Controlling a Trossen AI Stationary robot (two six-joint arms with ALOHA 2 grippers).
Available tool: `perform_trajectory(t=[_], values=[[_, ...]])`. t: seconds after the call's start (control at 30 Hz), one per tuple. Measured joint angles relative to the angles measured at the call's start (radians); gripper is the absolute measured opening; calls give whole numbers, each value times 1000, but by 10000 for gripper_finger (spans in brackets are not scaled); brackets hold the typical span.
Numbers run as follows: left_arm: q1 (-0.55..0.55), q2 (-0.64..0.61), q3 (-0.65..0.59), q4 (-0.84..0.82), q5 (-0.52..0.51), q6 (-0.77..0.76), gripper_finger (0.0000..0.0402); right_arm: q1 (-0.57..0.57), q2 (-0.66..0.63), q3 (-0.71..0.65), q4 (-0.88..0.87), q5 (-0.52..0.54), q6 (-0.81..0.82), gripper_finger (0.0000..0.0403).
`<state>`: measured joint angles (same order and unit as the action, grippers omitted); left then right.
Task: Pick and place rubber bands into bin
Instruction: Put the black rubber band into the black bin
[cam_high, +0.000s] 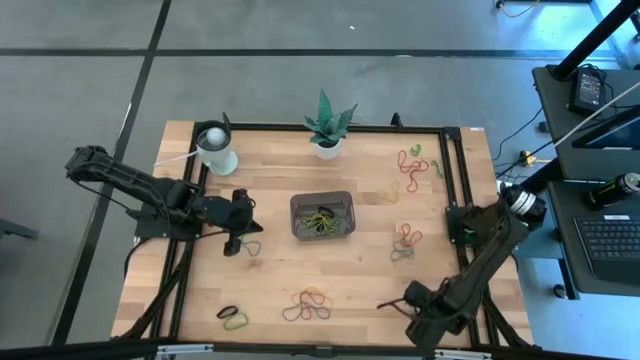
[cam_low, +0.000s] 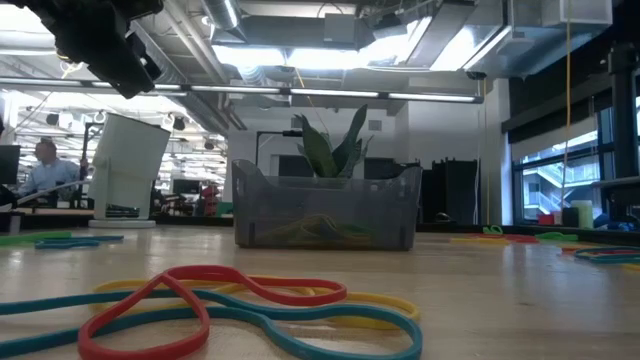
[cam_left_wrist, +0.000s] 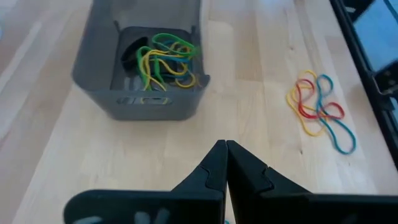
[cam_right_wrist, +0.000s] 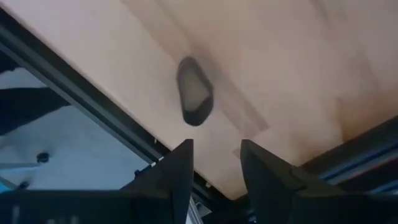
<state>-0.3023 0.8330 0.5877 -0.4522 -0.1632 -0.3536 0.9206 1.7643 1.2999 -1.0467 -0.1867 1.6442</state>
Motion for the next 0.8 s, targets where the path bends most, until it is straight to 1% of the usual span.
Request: perform_trajectory(t=[0.17, 0.4, 0.6, 0.8], values=[[0, 0, 0, 0, 54, 52, 2, 11, 57, 0, 58, 0, -1, 142], [0, 0, 0, 7, 65, 45, 2, 11, 132, 0, 75, 0, -3, 138], [0, 0, 0, 7, 61, 45, 2, 11, 193, 0, 82, 1, -3, 107], [0, 0, 0, 7, 61, 45, 2, 11, 236, -5, 120, 0, -4, 54]])
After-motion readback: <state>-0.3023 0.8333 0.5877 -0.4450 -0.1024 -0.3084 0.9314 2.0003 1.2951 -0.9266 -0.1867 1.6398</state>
